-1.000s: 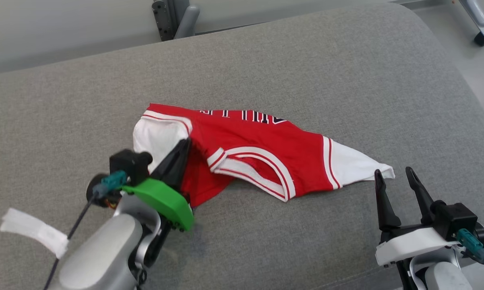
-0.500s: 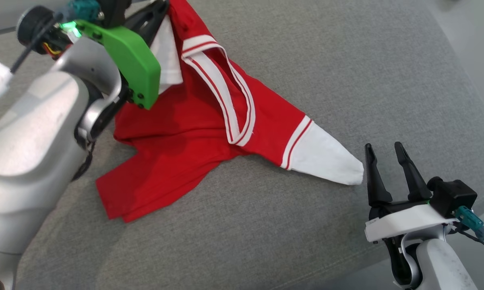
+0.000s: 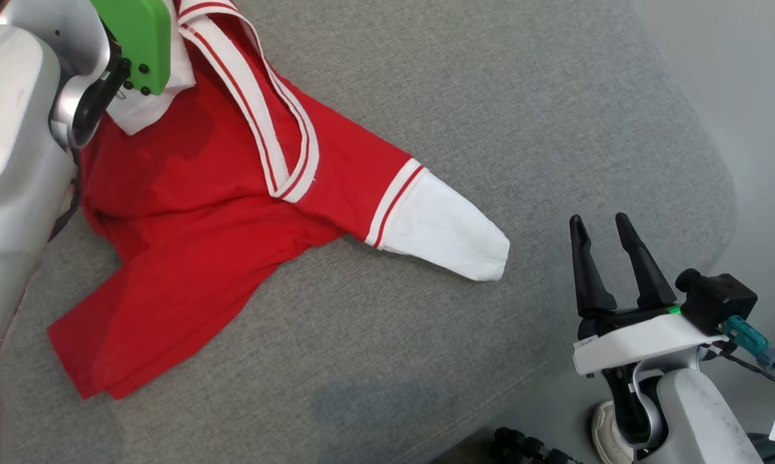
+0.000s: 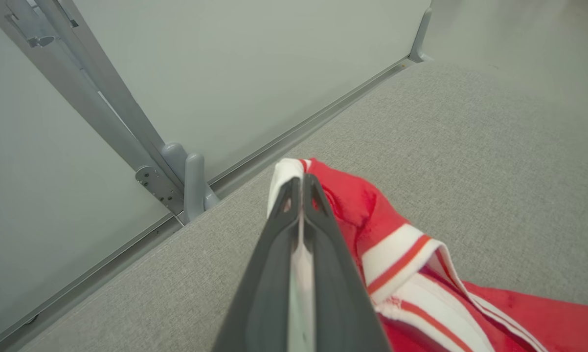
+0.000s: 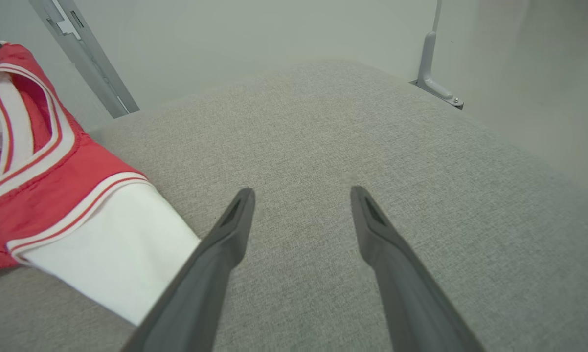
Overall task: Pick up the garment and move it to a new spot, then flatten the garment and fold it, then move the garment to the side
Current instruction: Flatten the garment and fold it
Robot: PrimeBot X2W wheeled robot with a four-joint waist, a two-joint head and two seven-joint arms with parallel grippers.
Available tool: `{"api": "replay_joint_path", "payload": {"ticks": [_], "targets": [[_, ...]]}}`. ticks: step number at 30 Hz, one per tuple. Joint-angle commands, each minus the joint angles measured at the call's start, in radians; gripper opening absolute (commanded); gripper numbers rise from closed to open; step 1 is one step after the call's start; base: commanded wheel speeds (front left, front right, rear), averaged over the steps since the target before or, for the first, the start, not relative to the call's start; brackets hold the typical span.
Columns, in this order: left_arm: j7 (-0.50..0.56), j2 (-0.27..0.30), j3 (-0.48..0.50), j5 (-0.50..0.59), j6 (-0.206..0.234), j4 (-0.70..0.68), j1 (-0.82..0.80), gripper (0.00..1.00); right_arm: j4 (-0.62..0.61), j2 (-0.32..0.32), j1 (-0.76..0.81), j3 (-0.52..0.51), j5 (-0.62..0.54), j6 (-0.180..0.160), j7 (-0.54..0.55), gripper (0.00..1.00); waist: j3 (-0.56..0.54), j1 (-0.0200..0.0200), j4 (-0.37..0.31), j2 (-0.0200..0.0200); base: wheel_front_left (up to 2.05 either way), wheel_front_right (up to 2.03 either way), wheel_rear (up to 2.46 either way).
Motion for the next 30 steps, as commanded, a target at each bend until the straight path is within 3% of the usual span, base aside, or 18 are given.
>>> {"api": "replay_joint_path", "payload": {"ticks": [1,2,3,9,13,21,30], "targets": [[-0.014,-0.002,0.010,-0.008,0.003,0.016,-0.012,0.26,0.001,-0.001,-0.011,-0.001,0.001,-0.001,-0.003,1.00,0.020,-0.0001,-0.023,0.0000,0.00,0.00,0.00],[-0.026,-0.007,0.013,-0.013,-0.001,0.029,-0.010,0.69,0.001,-0.001,-0.008,-0.004,-0.002,-0.001,-0.003,1.00,0.018,-0.0001,-0.022,0.0000,0.00,0.00,0.00],[-0.036,-0.012,0.014,-0.017,-0.007,0.039,-0.005,1.00,0.000,-0.001,-0.005,-0.007,-0.007,-0.001,-0.003,1.00,0.015,-0.0001,-0.019,0.0000,0.00,0.00,0.00],[-0.130,-0.018,0.009,-0.022,-0.032,0.028,0.044,1.00,-0.011,-0.002,0.009,-0.031,-0.053,-0.001,-0.003,1.00,-0.017,-0.0001,0.025,0.0000,0.00,0.00,0.00],[-0.221,-0.014,0.022,-0.034,-0.020,-0.032,0.119,1.00,-0.026,-0.002,0.017,-0.057,-0.102,-0.001,-0.003,1.00,-0.053,-0.0001,0.072,0.0000,0.00,0.00,0.00],[-0.373,-0.011,0.051,-0.081,0.073,-0.251,0.399,1.00,-0.078,-0.002,0.057,-0.092,-0.225,-0.001,-0.003,1.00,-0.141,-0.0001,0.191,0.0000,0.00,0.00,0.00],[-0.490,-0.017,0.038,-0.091,0.186,-0.392,0.691,1.00,-0.102,-0.017,0.119,-0.119,-0.284,-0.001,-0.003,1.00,-0.233,-0.0001,0.308,0.0000,0.00,0.00,0.00]]}}
